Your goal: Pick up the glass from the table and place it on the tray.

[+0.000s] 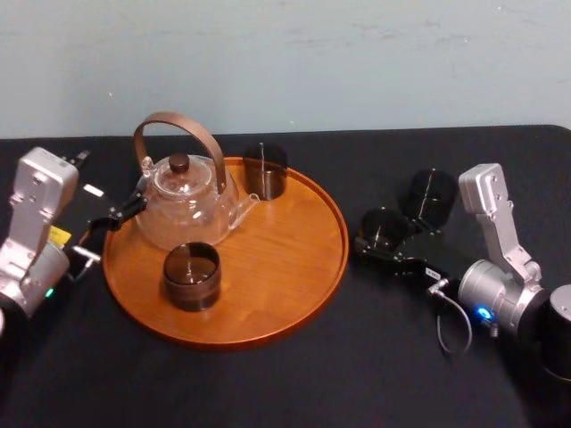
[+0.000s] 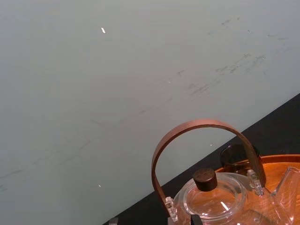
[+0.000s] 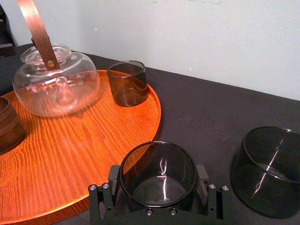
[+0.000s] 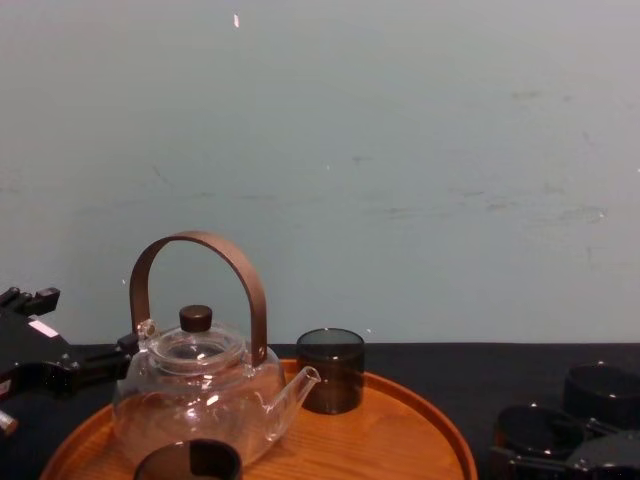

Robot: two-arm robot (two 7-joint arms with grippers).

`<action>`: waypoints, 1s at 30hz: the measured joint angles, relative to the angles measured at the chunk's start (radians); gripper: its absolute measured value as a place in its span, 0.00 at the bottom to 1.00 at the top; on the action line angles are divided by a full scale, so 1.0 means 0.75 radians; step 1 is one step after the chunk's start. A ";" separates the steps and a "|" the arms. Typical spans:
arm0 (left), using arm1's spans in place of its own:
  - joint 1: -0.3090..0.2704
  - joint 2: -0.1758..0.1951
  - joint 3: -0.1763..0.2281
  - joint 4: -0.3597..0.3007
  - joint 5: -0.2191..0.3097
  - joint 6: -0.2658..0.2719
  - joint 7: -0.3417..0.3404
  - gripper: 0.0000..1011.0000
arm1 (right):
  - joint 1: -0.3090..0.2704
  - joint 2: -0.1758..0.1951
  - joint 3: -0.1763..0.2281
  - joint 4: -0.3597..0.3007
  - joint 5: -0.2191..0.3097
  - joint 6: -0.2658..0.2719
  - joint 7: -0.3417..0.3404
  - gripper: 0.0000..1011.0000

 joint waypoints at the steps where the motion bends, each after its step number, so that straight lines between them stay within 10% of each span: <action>1: 0.000 0.000 0.000 0.000 0.000 0.000 0.000 0.99 | 0.000 0.000 0.000 0.000 0.000 0.000 0.000 0.99; 30: 0.000 0.000 0.000 0.000 0.000 0.000 0.000 0.99 | -0.015 0.022 -0.001 -0.037 0.010 -0.010 0.012 0.91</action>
